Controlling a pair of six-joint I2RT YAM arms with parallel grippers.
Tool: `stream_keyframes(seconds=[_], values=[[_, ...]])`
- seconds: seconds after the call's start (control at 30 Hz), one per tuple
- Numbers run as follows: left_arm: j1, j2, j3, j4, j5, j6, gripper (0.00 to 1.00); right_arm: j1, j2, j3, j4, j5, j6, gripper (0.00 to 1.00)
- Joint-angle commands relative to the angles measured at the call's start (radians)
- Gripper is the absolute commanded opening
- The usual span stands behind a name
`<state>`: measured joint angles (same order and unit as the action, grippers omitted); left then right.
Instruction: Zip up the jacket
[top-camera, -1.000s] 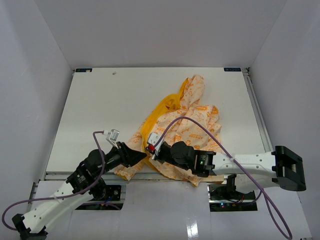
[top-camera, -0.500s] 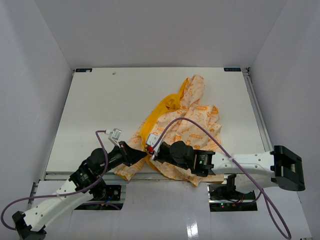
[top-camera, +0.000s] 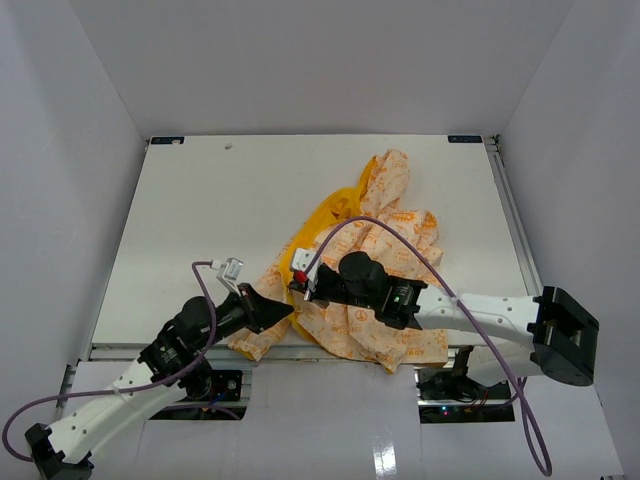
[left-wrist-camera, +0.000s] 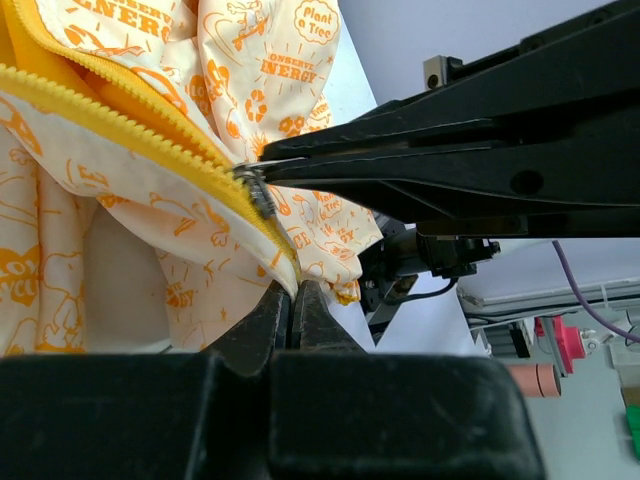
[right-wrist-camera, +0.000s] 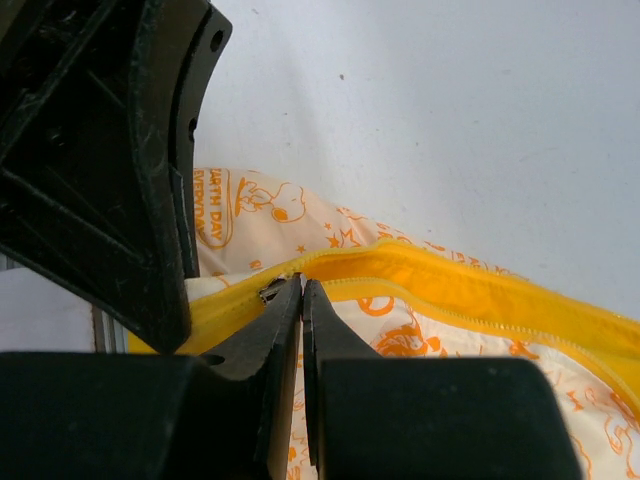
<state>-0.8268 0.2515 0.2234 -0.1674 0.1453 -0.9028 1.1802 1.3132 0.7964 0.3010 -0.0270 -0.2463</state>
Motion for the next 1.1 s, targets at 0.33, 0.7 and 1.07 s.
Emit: stream_keyframes(seconds=[0.33, 0.7, 1.07], values=[[-0.009, -0.028, 0.002, -0.065, 0.134, 0.024, 0.0, -0.157, 0.193, 0.16, 0.064, -0.024, -0.007, 0.08], [-0.009, -0.063, 0.023, -0.087, 0.129, 0.027, 0.0, -0.294, 0.198, 0.143, 0.049, 0.063, 0.087, 0.08], [-0.008, -0.053, 0.024, -0.094, 0.099, 0.027, 0.0, -0.448, 0.193, 0.205, -0.049, 0.15, 0.126, 0.08]])
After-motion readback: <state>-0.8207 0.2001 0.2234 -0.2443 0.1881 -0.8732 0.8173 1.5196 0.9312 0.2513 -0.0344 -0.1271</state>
